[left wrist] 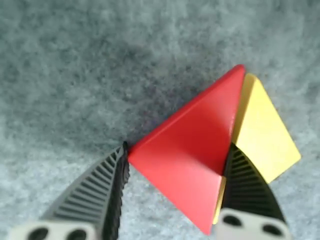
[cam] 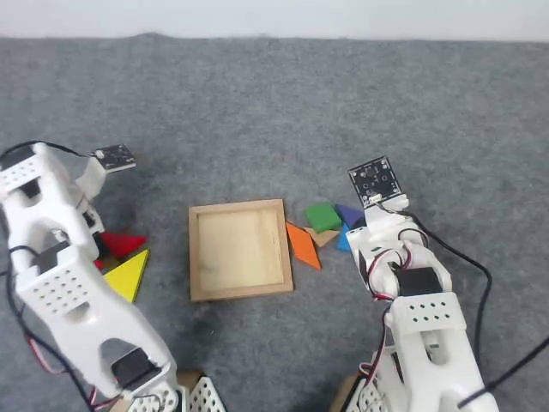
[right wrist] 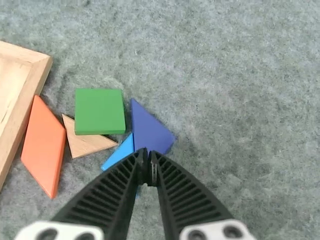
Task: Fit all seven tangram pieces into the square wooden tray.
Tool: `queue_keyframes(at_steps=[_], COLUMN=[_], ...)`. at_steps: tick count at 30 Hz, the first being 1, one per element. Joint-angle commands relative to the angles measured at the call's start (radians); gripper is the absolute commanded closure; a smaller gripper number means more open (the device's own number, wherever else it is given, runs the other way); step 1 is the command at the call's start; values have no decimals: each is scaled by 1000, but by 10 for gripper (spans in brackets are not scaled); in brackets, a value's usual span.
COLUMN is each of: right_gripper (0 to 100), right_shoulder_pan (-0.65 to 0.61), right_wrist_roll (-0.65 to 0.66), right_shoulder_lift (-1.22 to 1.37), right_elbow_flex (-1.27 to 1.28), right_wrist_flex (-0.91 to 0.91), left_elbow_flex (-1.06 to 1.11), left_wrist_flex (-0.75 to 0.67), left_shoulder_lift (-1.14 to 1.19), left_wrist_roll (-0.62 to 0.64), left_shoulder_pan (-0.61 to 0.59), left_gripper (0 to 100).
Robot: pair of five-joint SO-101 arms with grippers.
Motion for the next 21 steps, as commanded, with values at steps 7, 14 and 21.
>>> queue_keyframes(at_steps=[7, 14, 21], right_gripper=[991, 991, 991], right_shoulder_pan=[15, 15, 15], right_wrist_roll=[12, 12, 12], right_shoulder_lift=[-5, -5, -5], right_elbow_flex=[-43, -43, -43], right_wrist_flex=[-12, -12, -12], left_elbow_flex=[-5, -1, 1], left_wrist_flex=[80, 129, 130], left_shoulder_lift=[-114, -195, -206], left_wrist_roll=[15, 15, 29], left_shoulder_pan=[-8, -9, 0], left_gripper=[804, 804, 802])
